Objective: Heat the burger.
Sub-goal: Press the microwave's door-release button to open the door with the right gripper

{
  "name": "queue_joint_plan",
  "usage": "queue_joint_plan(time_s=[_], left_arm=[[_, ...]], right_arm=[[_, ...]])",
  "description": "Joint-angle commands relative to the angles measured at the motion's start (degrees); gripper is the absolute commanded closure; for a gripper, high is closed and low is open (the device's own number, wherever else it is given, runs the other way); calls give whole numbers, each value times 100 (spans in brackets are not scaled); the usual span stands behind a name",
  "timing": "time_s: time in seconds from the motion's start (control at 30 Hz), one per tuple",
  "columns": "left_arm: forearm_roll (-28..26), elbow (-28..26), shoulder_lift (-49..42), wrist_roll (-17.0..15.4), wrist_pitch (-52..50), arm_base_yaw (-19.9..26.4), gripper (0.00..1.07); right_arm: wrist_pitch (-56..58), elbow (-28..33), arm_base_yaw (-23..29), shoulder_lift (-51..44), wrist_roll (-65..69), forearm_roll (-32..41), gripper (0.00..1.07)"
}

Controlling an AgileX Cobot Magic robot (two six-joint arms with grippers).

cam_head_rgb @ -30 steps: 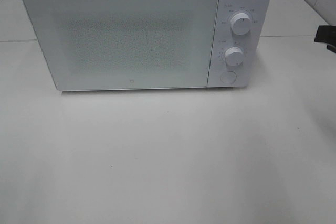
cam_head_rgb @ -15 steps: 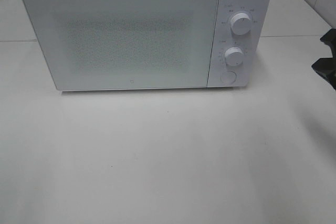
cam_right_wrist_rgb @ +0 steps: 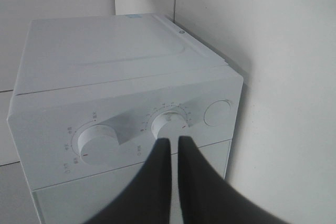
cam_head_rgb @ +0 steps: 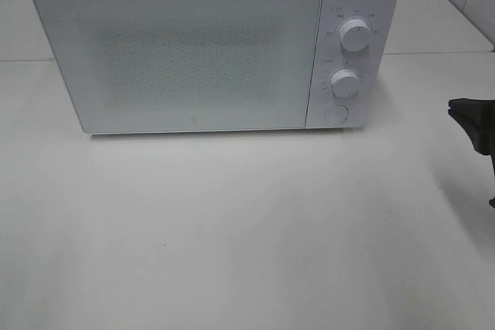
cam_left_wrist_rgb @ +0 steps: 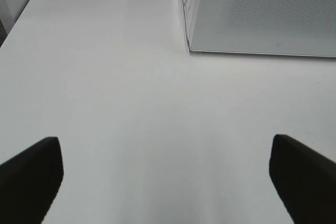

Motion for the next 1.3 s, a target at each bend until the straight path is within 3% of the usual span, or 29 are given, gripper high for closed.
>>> queue_joint_plan(time_s=[0.03, 0.43, 0.6, 0.73, 0.97, 1.3], left_arm=[[6, 0, -69, 0, -103, 17, 7], [6, 0, -69, 0, -103, 17, 7], [6, 0, -69, 0, -103, 17, 7], [6, 0, -69, 0, -103, 17, 7], [6, 0, -69, 0, -103, 17, 7], [6, 0, -69, 0, -103, 17, 7]], right_arm=[[-52, -6, -17, -6, 63, -115, 104], [-34, -6, 46, 0, 34, 155, 103], [-235, -6, 722, 504, -304, 1180, 103], [-831, -11, 1037, 928, -361, 1610, 103], [-1346, -498, 1553, 2017, -218, 1879, 103], [-1054, -1306, 1604, 2659, -201, 2017, 104]])
